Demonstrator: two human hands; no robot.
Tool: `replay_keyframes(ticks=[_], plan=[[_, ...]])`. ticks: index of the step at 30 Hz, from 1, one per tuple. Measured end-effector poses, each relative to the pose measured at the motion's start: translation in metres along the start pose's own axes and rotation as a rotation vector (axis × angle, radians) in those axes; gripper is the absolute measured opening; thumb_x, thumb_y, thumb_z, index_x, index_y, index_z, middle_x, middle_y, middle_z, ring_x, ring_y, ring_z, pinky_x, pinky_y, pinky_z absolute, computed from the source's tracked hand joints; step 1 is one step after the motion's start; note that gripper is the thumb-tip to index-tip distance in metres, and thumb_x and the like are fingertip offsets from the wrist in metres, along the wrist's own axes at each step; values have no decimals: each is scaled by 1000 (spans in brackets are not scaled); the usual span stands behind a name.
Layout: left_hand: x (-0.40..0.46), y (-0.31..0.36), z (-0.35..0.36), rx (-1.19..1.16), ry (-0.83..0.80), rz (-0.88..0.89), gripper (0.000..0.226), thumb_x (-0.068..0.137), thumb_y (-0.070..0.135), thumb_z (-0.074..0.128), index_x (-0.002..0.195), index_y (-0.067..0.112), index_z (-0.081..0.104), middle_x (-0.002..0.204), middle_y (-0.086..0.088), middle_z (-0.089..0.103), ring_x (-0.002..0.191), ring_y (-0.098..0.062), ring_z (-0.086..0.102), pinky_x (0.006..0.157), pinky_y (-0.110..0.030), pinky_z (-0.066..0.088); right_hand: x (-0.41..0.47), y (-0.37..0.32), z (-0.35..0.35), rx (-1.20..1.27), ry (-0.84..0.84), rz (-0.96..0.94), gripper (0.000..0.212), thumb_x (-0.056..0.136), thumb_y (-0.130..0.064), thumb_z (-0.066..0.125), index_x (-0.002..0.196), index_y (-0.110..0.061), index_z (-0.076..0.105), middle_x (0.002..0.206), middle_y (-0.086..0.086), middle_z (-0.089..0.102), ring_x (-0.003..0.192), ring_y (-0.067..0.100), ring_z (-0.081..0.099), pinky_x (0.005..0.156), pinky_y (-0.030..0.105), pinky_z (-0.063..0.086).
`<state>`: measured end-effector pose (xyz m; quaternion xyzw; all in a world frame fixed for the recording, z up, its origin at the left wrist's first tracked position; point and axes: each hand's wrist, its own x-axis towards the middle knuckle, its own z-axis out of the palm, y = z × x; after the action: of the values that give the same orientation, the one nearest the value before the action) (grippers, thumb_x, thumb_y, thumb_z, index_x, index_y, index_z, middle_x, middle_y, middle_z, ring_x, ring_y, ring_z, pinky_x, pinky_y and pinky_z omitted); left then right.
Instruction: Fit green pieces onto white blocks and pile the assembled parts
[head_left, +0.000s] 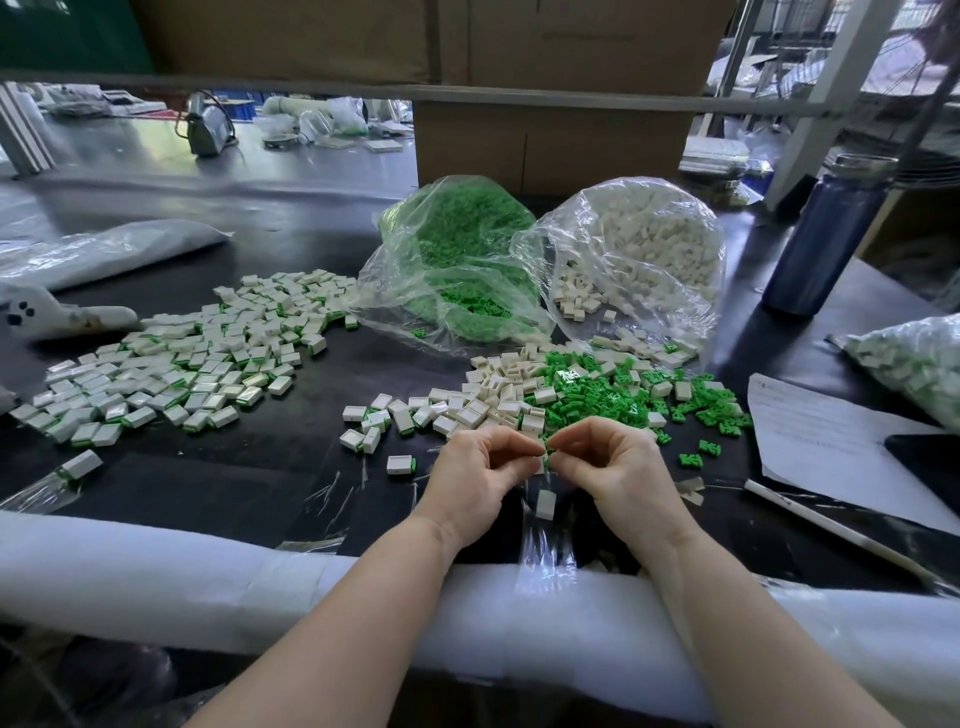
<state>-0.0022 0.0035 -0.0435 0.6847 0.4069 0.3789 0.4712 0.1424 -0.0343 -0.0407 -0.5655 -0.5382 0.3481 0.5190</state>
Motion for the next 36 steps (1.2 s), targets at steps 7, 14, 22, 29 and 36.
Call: replay_keyframes(ticks=[7,14,22,29,36], plan=[[0,1,1,9,-19,-3,12,80,-4,65,87,3,71,79,3,65,74,-3,60,76,-10,47,0,-1,1,3,-17,45,21,74,11,69,70,-9,65,66,7,64,58,12,59,58,22,53],[-2,2,1,-1,-21,18,12,81,-1,65,90,5,70,85,-4,67,80,-9,63,78,-14,50,0,-1,0,44,-7,75,16,76,9,68,73,-7,65,64,4,64,57,9,58,55,19,49],[-2,-1,4,11,-5,53,23,78,0,69,84,21,60,82,-5,66,76,-13,63,78,-21,53,1,3,-3,153,47,131,14,79,3,68,73,-9,68,58,-1,66,53,10,60,51,18,50],[1,-4,2,-16,15,-5,5,89,14,59,88,12,64,77,-2,66,74,-13,62,78,-26,53,2,5,-1,129,5,113,13,83,-2,66,74,-11,68,59,2,68,54,9,60,52,18,50],[1,-3,2,58,-29,-20,15,90,13,57,78,18,63,63,5,59,61,-8,53,69,-26,47,2,4,2,-44,-47,106,17,88,-6,61,72,-12,63,61,3,62,55,10,54,53,17,46]])
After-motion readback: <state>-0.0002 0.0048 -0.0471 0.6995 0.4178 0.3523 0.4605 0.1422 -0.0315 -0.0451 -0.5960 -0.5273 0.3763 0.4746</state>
